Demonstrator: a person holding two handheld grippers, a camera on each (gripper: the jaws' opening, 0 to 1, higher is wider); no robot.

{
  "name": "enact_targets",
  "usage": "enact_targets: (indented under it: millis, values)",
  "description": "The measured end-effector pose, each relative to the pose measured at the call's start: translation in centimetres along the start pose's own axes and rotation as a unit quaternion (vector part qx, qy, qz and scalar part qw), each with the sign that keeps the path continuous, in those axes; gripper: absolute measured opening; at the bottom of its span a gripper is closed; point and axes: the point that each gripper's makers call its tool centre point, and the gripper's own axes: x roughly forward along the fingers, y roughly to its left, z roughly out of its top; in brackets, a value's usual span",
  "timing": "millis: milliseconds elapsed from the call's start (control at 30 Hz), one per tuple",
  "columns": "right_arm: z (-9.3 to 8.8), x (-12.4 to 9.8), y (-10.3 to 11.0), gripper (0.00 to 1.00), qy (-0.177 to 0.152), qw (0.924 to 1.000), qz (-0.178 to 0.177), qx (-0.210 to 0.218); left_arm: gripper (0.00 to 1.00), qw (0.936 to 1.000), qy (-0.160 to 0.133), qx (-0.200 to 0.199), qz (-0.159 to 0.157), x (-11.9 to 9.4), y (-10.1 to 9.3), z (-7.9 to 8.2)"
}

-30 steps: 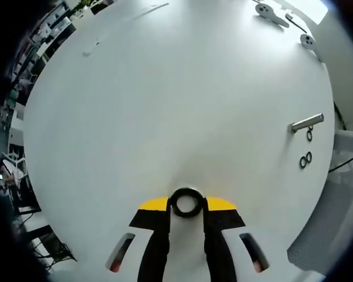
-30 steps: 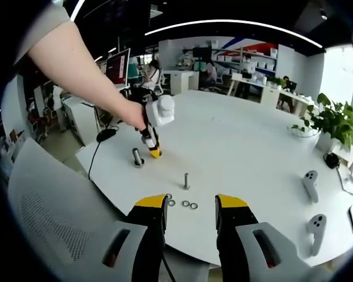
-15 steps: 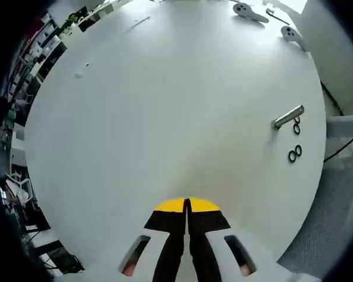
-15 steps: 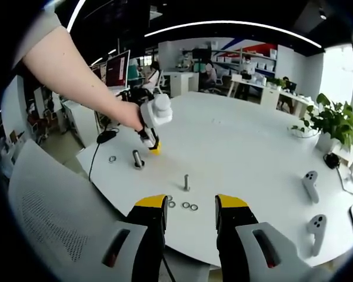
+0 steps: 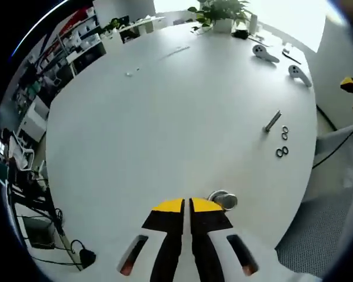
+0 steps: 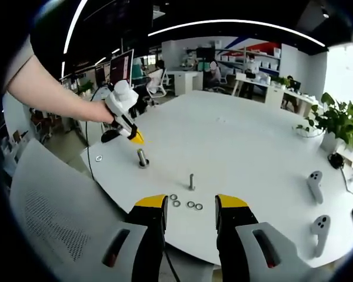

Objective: Place the washer onto the threaded stud by aligning its center hole with the stud, sliding it down to the base, and recovering from edge contact or off-axis alignment until the washer reaches the visible bottom stop.

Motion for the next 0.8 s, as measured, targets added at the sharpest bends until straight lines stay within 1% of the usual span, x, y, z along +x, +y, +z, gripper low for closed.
enact_targets:
  millis: [67,133,200,300,333,433,533,633,667,800]
  values:
    - [-0.3,0.1,0.2,0.34,0.009,0.9999,0.004,-0.004,0.02,1.0000,-0.007,-0.006,0.002,-0.4,-0.4,-0.5]
    - [-0.4,0.2,0.4,0.34,0.011,0.9999,0.008,-0.006,0.03,0.9996,-0.018,-0.020,-0.004,-0.9,-1.2,-0.6]
    - [-0.4,0.2,0.4,0.34,0.011,0.9999,0.009,-0.008,0.04,0.9990,-0.031,-0.030,-0.008,-1.4,-1.8,-0.4]
    - [-0.3,0.1,0.4,0.34,0.008,0.9999,0.011,-0.004,0.05,0.9973,-0.058,-0.045,-0.010,-2.4,-2.5,0.1]
    - [-0.3,0.1,0.5,0.34,0.008,0.9999,0.012,-0.004,0.05,0.9962,-0.068,-0.053,-0.013,-2.9,-3.0,0.3]
    - [-0.3,0.1,0.7,0.34,0.008,0.9998,0.017,-0.008,0.05,0.9946,-0.088,-0.055,-0.008,-4.2,-3.5,0.5]
    - [-0.2,0.2,0.8,0.34,0.007,0.9998,0.019,-0.007,0.06,0.9913,-0.115,-0.063,-0.008,-6.0,-4.2,0.8]
    - [-0.2,0.2,1.0,0.34,0.006,0.9997,0.024,-0.007,0.06,0.9885,-0.134,-0.070,-0.009,-7.2,-4.4,0.8]
    - [-0.1,0.2,1.1,0.34,0.006,0.9996,0.025,-0.007,0.06,0.9871,-0.142,-0.073,-0.006,-7.9,-4.5,0.8]
    - [0.1,0.1,1.2,0.34,0.001,0.9996,0.029,-0.006,0.06,0.9829,-0.162,-0.087,-0.008,-9.9,-5.0,0.3]
